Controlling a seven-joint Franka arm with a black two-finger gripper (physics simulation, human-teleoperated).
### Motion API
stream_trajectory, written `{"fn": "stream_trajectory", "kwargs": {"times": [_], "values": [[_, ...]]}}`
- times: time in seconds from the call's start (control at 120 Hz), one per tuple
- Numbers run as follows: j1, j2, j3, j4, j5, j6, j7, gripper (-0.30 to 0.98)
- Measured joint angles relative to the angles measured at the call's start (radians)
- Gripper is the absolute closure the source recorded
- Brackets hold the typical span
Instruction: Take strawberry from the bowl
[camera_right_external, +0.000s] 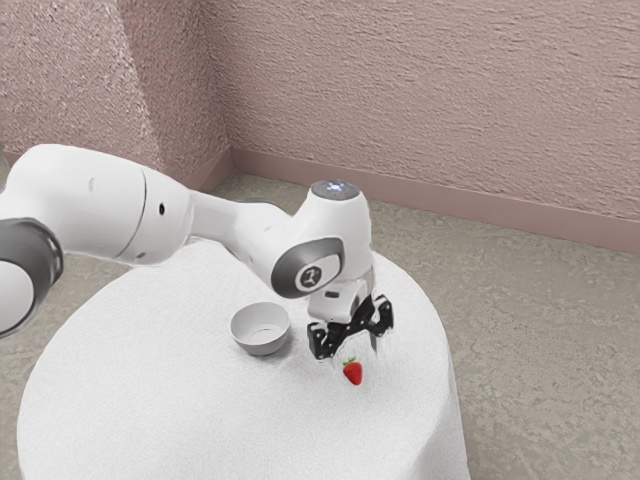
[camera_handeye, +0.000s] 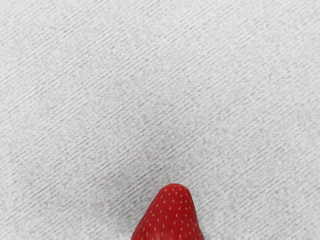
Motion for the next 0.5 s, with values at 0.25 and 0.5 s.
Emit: {"fn": "stream_trajectory", "kwargs": {"times": [0.25,0.5], "values": [[0.009,-0.457,0.007,-0.095,-0.001,-0.251,-0.188,0.04],[0.067,-0.635,0.128,-0.068,0.003,-0.533,-0.553,0.01]]}}
